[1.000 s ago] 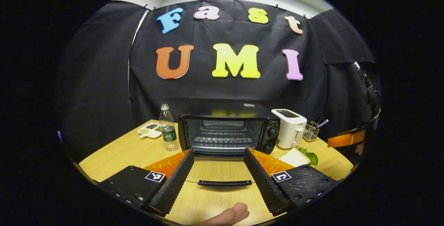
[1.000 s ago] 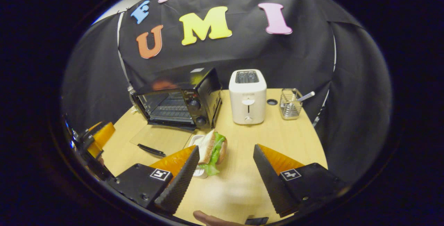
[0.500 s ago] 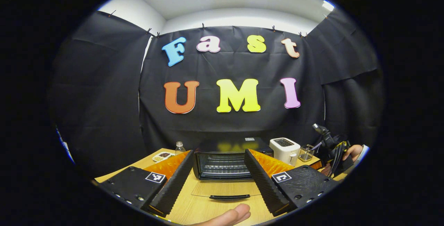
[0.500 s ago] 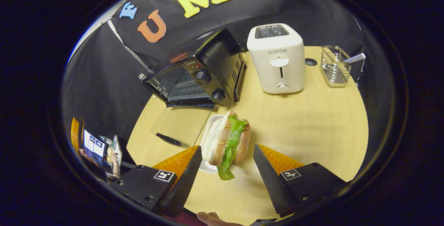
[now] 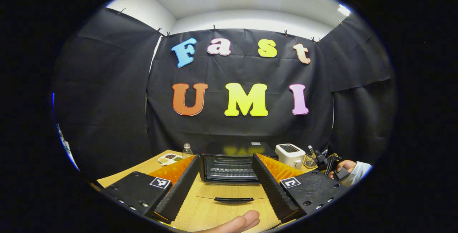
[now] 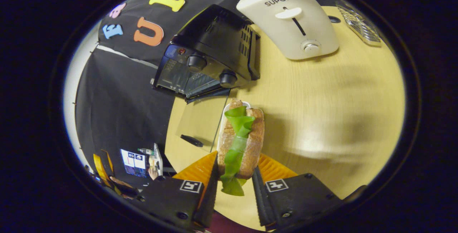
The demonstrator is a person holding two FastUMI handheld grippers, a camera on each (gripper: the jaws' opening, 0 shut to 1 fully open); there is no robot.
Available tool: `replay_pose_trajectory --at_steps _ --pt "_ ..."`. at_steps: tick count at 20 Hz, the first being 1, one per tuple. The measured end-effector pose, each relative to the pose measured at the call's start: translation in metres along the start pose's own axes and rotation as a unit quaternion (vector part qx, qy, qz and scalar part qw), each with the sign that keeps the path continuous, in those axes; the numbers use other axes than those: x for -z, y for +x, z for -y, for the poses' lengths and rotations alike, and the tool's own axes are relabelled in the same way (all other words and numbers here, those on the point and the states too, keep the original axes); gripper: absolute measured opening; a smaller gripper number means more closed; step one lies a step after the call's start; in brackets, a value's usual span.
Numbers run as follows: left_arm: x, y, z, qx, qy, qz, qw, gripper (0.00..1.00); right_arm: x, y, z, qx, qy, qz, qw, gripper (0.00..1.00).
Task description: Open the electric oven with the left hand, put the food in, and close the electric oven.
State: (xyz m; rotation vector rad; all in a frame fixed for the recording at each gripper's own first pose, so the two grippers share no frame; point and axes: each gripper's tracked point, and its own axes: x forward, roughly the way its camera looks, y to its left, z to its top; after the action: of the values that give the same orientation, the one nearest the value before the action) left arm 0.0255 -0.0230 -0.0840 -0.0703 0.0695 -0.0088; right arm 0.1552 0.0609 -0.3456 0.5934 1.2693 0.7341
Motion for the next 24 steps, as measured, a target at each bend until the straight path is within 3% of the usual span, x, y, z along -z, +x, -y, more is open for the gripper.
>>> replay_pose_trajectory --at_steps 1,4,5,6,10,15,24 --pt "0.001 -0.002 -0.001 -0.002 0.003 -0.003 1.0 0.95 0.0 0.0 -0.002 0.0 0.006 0.005 1.0 0.44" --pt "-0.001 -0.01 -0.001 0.002 0.013 0.0 1.0 0.94 0.002 -0.005 -0.006 0.006 0.026 0.023 0.999 0.42" --pt "-0.001 -0.013 0.0 0.008 0.015 0.002 1.0 0.94 0.007 -0.01 -0.011 0.008 0.03 0.033 0.999 0.34" --pt "-0.001 -0.017 -0.001 0.013 0.016 0.004 1.0 0.94 0.01 -0.016 -0.014 0.011 0.031 0.044 0.999 0.43" --pt "0.009 -0.025 -0.006 0.033 0.011 -0.002 0.999 0.94 0.012 -0.031 -0.029 0.029 0.051 0.108 0.992 0.43" --pt "0.015 -0.029 -0.023 0.053 -0.001 -0.006 0.999 0.94 0.034 -0.027 -0.073 -0.005 0.072 0.157 0.985 0.42" --pt "0.018 -0.036 -0.08 0.024 -0.008 -0.004 1.0 0.94 0.027 0.042 -0.147 -0.056 0.112 0.226 0.966 0.42"
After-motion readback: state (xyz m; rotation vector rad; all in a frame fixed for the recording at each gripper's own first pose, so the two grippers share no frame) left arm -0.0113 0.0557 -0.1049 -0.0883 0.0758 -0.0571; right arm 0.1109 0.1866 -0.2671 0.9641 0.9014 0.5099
